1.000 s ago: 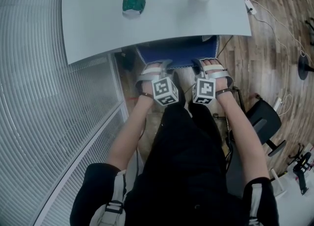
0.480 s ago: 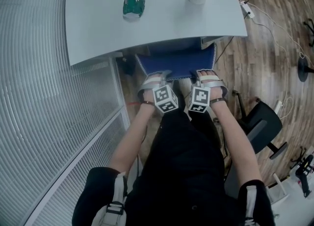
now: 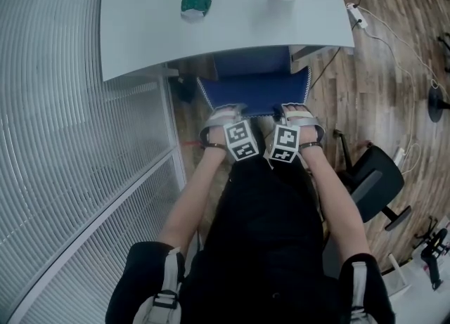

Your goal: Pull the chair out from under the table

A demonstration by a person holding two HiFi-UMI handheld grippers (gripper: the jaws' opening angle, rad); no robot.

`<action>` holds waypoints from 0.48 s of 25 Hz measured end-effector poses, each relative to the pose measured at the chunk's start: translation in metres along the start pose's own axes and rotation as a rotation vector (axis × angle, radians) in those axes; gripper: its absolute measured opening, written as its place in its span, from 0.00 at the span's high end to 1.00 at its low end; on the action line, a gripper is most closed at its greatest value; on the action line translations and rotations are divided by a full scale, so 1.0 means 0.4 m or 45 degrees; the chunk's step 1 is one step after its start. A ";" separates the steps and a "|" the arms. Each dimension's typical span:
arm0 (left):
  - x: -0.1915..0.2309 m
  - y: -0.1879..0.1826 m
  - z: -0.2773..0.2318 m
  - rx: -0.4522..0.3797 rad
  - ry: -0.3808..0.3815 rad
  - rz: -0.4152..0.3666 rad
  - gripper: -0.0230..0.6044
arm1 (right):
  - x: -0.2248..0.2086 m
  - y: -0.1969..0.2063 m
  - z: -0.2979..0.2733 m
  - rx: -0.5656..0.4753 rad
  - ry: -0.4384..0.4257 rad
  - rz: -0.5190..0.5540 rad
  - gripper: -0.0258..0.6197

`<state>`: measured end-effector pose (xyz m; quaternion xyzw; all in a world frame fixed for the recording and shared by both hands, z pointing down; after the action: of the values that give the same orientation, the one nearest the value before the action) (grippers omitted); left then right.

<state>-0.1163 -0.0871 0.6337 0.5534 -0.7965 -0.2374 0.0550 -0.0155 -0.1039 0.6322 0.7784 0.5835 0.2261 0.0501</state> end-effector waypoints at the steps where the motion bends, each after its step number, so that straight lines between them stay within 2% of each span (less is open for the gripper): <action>1: -0.007 -0.003 0.002 -0.001 -0.003 0.005 0.81 | 0.005 0.002 0.004 -0.004 -0.002 0.000 0.85; 12: -0.134 -0.047 0.026 0.030 -0.044 0.061 0.82 | 0.110 0.030 0.070 -0.059 -0.033 0.017 0.85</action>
<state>-0.0833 -0.0404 0.6258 0.5306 -0.8131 -0.2359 0.0405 0.0163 -0.0615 0.6241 0.7837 0.5722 0.2298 0.0744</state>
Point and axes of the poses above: the fingertips, and each gripper's own axes: z backward along the fingers, x to its left, y out of its underside, the point moved 8 cm from there along z, backward along the fingers, and after that the axes turned 10 degrees about -x, right-handed, at the moved point
